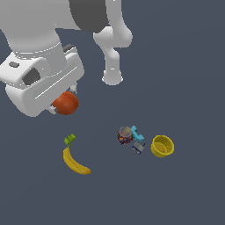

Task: Pick up a designated object from a clutter of objects.

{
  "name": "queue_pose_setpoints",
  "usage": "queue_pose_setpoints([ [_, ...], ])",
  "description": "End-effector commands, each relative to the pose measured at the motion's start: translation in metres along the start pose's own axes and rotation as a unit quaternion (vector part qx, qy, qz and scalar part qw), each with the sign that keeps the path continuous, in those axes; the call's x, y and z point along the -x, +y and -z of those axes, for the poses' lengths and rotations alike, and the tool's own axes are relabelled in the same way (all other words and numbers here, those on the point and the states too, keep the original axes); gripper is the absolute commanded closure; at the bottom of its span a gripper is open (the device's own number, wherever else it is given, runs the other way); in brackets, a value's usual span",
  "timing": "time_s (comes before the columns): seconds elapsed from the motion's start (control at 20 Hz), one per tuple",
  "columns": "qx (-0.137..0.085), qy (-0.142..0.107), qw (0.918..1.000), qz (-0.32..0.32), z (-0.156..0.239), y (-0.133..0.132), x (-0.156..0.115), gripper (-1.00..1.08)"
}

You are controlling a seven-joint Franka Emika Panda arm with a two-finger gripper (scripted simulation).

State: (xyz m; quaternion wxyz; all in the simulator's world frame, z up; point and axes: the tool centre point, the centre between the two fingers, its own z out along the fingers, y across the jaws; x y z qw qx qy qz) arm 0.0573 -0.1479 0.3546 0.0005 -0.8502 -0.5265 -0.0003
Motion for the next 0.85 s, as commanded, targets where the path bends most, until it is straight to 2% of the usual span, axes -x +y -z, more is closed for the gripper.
queue_pose_setpoints([
  [0.0, 0.000, 0.000, 1.0000, 0.000, 0.018, 0.007, 0.005, 1.08],
  [0.4, 0.000, 0.000, 1.0000, 0.000, 0.048, 0.020, 0.013, 1.08],
  [0.8, 0.000, 0.000, 1.0000, 0.000, 0.056, 0.024, 0.015, 1.08],
])
